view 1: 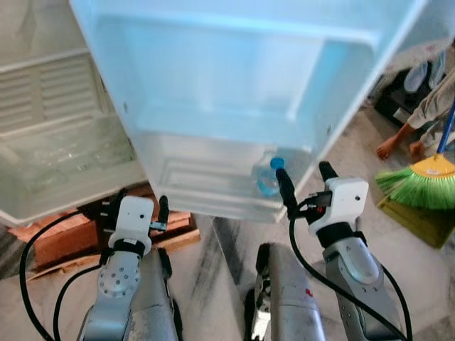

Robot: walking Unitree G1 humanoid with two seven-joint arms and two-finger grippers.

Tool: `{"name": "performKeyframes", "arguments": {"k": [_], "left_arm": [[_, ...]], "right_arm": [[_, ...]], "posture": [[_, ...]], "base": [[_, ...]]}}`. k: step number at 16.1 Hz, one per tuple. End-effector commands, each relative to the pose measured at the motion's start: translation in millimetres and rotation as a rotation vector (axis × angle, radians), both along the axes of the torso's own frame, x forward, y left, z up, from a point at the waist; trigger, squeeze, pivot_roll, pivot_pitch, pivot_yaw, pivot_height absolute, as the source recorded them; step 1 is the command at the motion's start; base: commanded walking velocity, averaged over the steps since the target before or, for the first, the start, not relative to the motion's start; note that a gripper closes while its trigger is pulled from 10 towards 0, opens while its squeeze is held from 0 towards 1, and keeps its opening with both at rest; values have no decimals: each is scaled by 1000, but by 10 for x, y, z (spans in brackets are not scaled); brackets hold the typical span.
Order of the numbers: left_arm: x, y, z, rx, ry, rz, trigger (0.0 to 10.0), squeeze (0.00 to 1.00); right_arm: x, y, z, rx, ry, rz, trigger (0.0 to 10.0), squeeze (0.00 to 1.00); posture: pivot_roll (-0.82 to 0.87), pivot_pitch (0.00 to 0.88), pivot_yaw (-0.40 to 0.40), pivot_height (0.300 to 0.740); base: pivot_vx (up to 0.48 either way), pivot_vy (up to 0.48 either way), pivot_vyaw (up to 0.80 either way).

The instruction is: Restocking fridge

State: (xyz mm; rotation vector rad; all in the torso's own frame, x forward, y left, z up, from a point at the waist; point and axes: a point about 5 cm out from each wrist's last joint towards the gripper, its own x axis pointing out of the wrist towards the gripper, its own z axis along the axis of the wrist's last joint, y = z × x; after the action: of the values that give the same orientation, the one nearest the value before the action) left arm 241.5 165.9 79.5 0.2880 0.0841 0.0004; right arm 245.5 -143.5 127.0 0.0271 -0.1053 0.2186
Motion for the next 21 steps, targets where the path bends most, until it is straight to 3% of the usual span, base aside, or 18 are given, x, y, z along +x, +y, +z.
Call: {"name": "performKeyframes", "arguments": {"k": [1, 5, 8, 13, 21], "left_arm": [[-56, -4, -48, 17, 38, 5, 10000, 0], [-265, 60, 300, 20, -142, -44, 10000, 0], [-340, 18, 512, 28, -209, -56, 10000, 0], [-348, 6, 525, 20, -198, -70, 10000, 0], [-317, 23, 407, 55, -158, -46, 10000, 0]], "right_arm": [[-30, 31, -89, -7, 57, 21, 10000, 0], [-149, -133, -139, -3, 83, -45, 10000, 0], [-240, -163, -104, 3, 70, -52, 10000, 0], [-189, -113, -42, 25, 41, -50, 10000, 0], [-235, -83, -132, 41, 103, -49, 10000, 0]], "posture": [[120, 143, -37, 621], [135, 142, -42, 621], [151, 139, -46, 621], [154, 127, -46, 661], [149, 123, -47, 740]], "base": [[0, 0, 0], [0, 0, 0], [0, 0, 0], [0, 0, 0], [0, 0, 0]]}}
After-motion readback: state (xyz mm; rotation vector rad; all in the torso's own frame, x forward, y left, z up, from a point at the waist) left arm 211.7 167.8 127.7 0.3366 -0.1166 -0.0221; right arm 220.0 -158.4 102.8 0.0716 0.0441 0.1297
